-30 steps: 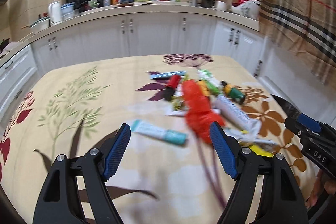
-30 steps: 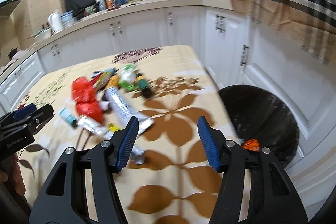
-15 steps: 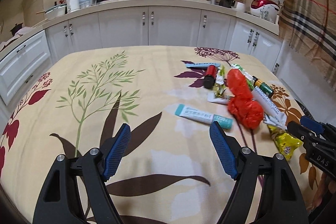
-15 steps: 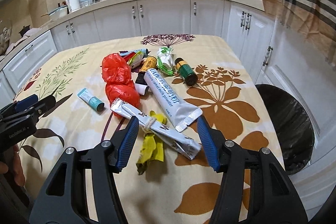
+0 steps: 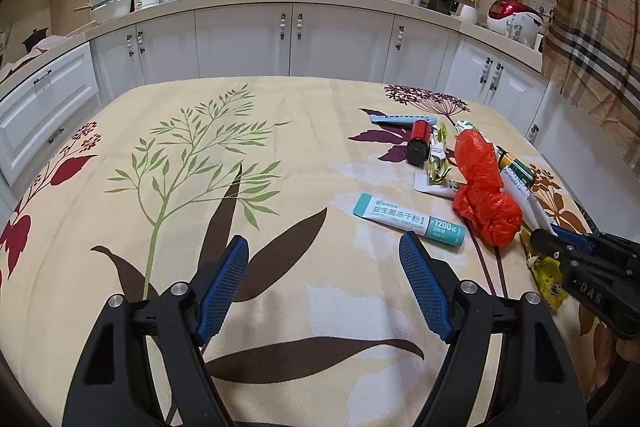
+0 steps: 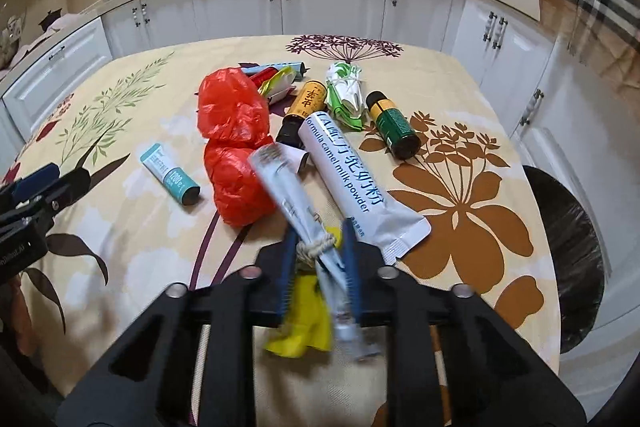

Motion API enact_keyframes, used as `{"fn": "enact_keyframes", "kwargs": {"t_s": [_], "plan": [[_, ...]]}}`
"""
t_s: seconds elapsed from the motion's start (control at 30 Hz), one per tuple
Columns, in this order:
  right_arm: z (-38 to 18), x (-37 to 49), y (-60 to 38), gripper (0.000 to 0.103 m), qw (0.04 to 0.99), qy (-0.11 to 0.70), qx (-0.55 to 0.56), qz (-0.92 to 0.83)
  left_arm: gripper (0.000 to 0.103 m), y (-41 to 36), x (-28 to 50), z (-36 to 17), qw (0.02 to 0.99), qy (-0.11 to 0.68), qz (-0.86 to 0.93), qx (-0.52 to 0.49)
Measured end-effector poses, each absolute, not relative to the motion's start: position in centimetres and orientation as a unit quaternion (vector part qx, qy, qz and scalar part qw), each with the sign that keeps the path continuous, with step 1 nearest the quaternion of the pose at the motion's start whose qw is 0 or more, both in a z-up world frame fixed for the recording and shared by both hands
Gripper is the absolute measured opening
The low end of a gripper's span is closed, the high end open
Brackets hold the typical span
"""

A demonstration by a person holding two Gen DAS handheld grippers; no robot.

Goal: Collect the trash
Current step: 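Grasp the string-tied white packets with the right tool and lift them, then grasp the yellow wrapper with the left tool while the right tool holds the white packets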

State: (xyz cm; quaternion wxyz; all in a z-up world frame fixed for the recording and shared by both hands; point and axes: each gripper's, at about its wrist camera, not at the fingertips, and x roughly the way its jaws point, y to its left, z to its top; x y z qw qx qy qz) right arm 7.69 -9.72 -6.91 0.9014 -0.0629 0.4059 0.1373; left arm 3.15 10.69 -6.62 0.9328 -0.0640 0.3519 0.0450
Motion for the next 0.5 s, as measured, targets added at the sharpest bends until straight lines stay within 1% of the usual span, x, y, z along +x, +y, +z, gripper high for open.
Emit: {"fn": "enact_keyframes", "kwargs": {"t_s": [0.07,0.23,0.5], "plan": [[-6.7,7.6,-10.2,0.016,0.904,0.402,-0.051,0.138,0.075,10.6,3.3,-6.6,0.933,0.353,0.043,-0.064],[-5.7,7.0,-11.6,0.015,0.912,0.386,-0.032,0.132,0.075,9.8,3.4,-6.7,0.932,0.354,0.036,-0.063],[-4.7,6.1,-15.6,0.015,0.924,0.368,0.002,0.104,0.075,5.8,3.4,-6.2,0.934,0.355,0.001,-0.041]]}}
